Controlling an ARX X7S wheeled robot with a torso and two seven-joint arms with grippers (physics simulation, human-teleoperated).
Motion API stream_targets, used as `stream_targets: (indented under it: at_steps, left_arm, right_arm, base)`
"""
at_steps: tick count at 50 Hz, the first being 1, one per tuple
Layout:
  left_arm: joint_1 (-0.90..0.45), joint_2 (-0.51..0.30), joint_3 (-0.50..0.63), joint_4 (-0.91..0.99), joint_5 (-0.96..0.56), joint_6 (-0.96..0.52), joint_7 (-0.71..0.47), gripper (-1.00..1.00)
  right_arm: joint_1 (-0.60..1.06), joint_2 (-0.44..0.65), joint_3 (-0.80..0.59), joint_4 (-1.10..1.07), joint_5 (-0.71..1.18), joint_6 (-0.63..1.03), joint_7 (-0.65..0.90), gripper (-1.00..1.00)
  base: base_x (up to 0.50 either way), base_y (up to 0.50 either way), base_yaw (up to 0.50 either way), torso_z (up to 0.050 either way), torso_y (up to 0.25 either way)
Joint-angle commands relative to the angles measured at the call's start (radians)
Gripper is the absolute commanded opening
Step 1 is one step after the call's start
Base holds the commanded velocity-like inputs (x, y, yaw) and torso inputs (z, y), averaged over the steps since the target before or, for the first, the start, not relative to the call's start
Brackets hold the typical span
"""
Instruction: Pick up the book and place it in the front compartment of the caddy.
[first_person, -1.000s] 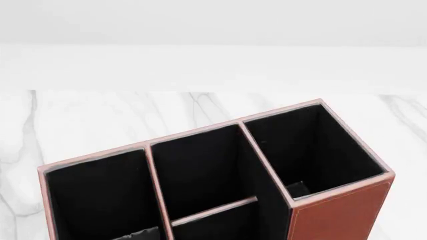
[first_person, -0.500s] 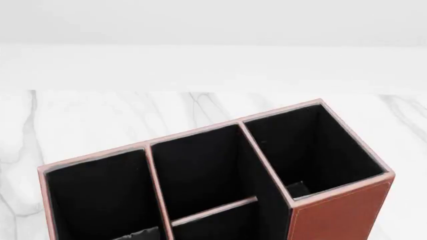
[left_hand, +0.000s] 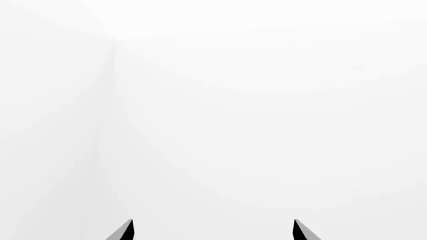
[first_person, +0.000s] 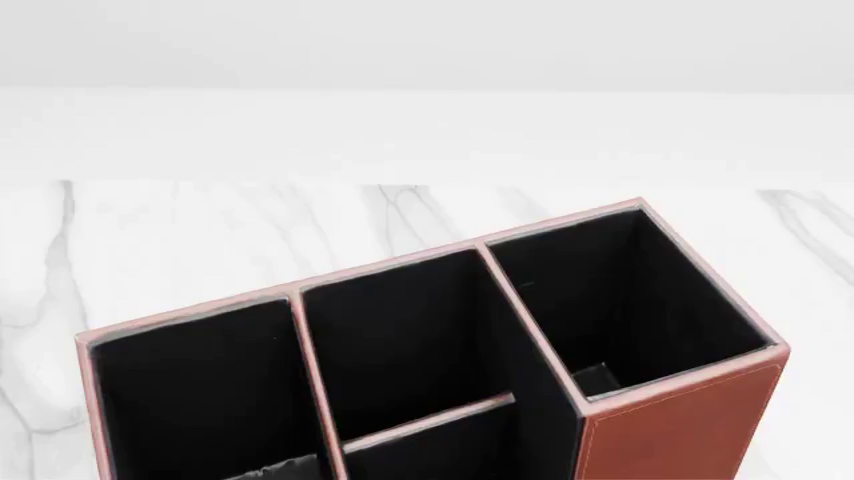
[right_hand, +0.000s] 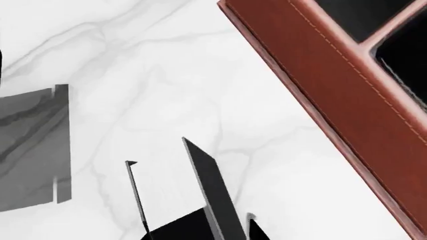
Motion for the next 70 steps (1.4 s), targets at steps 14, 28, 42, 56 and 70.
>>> stream_targets:
  at_steps: [14,28,42,56,70]
  left_arm:
    - [-0.002,-0.007,-0.003,0.003,-0.009,-0.003,-0.007,1.00]
    - [-0.007,-0.011,-0.002,-0.004,-0.011,-0.002,-0.010,1.00]
    - [-0.005,-0.013,0.000,-0.003,-0.014,0.001,-0.013,1.00]
    - [-0.003,-0.017,-0.002,0.001,-0.019,0.000,-0.018,1.00]
    - [-0.004,-0.018,0.001,-0.001,-0.021,0.004,-0.021,1.00]
  right_arm:
    - [0.009,-0.009,0.025,-0.014,0.045,0.016,-0.006,-1.00]
    - [0.171,-0.034,0.289,-0.124,0.238,0.077,0.028,-1.00]
    - [0.377,-0.018,0.553,-0.181,0.449,0.129,0.035,-1.00]
    - [0.576,-0.003,0.703,-0.160,0.676,0.206,0.111,-1.00]
    - [0.839,-0.002,0.701,-0.050,0.829,0.297,0.208,-1.00]
  base:
    - [0.00,0.00,0.00,0.000,0.000]
    - [0.00,0.00,0.00,0.000,0.000]
    - [0.00,0.00,0.00,0.000,0.000]
    - [0.00,0.00,0.00,0.000,0.000]
    - [0.00,0.00,0.00,0.000,0.001]
